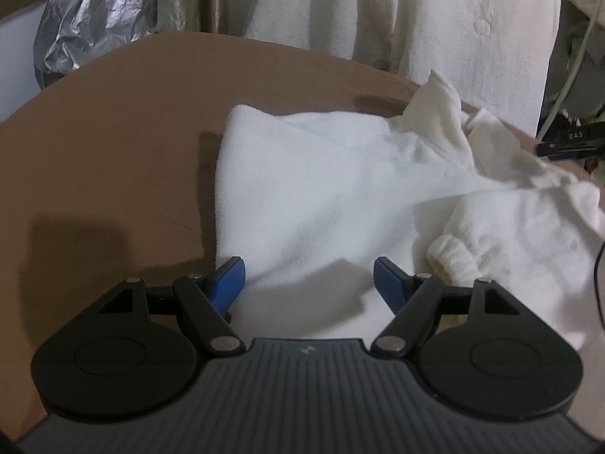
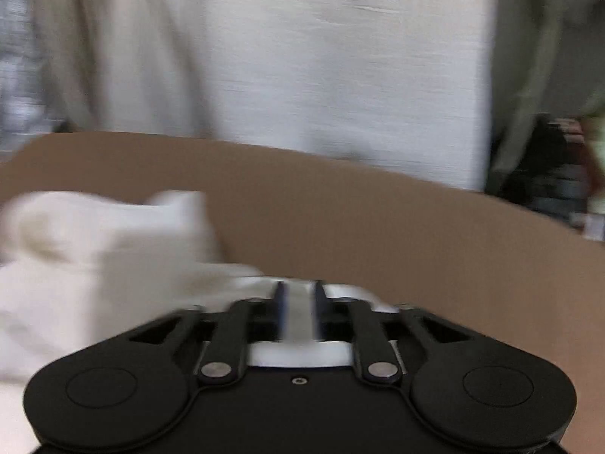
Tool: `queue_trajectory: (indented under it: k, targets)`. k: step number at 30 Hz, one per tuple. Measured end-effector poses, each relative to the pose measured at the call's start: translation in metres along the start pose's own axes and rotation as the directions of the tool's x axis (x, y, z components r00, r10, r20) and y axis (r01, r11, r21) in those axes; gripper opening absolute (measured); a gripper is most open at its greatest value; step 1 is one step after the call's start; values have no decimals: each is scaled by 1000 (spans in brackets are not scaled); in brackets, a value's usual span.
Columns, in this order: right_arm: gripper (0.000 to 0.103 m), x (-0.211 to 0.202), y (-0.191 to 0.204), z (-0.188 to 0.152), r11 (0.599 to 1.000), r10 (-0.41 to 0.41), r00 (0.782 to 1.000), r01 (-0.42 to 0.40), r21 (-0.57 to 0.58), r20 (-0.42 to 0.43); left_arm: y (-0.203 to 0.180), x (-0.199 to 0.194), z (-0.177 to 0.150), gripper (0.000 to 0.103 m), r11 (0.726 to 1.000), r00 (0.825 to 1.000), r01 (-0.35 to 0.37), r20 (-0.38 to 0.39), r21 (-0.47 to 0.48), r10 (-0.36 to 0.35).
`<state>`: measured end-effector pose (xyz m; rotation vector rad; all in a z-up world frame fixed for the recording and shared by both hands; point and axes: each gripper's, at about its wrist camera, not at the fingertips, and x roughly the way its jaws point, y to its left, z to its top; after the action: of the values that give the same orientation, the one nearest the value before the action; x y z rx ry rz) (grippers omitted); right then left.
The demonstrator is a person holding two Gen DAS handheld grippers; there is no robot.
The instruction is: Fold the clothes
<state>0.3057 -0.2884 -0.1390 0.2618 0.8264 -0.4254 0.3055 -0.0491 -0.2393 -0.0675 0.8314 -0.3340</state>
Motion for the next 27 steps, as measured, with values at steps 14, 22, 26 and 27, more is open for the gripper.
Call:
queue_trajectory:
  k: [14,22,26,27]
  targets:
    - [60,70,178,-2,967,42,986,-80,-240,-160,29,-6,9,75,996,997,-76,-27,-52,75]
    - [65,11,162,-20,996,64,998,-63,-68,17,29,-17,9,75,996,993,-78,-93,-41,74]
    - [67,-46,135,-41,992,124,988,-127,23,93,21,-26,9,75,998,992,-58,-114,-28,55]
    - [67,-59,128,-50,988,140,986,-145,48,91,19,-28,9,75,998,992,-53,-119,-25,50]
